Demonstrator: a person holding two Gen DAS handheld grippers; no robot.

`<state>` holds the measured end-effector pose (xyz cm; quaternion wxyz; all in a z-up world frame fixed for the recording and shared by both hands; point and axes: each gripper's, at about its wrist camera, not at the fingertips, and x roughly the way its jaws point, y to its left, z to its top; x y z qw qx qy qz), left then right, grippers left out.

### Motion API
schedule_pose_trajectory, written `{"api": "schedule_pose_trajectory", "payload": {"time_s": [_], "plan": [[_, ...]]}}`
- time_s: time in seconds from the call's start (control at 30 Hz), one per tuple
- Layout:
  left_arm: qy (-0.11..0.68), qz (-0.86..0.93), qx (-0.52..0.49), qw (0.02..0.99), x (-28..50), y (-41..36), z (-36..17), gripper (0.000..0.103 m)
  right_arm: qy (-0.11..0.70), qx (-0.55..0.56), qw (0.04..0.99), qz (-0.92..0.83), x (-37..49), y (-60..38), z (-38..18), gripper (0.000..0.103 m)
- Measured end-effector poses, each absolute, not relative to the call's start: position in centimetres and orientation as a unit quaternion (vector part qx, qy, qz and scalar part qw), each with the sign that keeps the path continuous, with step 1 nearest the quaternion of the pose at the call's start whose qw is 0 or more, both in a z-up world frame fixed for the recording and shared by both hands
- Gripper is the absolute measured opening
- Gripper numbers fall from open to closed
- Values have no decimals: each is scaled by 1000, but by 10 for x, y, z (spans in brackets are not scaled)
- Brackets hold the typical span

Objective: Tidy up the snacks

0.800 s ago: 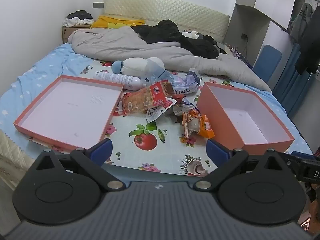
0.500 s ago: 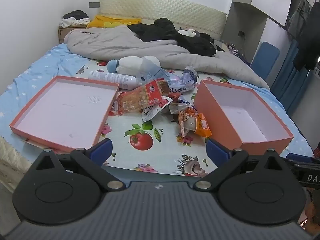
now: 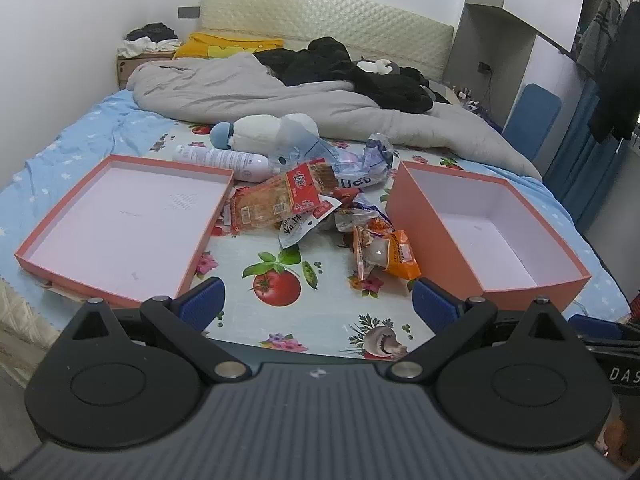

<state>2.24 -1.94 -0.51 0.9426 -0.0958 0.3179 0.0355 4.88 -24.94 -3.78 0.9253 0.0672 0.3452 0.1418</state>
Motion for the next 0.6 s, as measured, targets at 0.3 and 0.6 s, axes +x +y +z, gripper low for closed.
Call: {"api": "schedule_pose_trajectory", "payload": {"time_s": [0.3, 0.6], "plan": [[314, 51, -94, 943, 33, -32, -8, 101, 330, 65, 929, 155, 56, -259, -37, 103], [322, 43, -88, 942, 51, -35, -15, 101, 330, 72, 932, 136, 71, -262, -43, 103]]}}
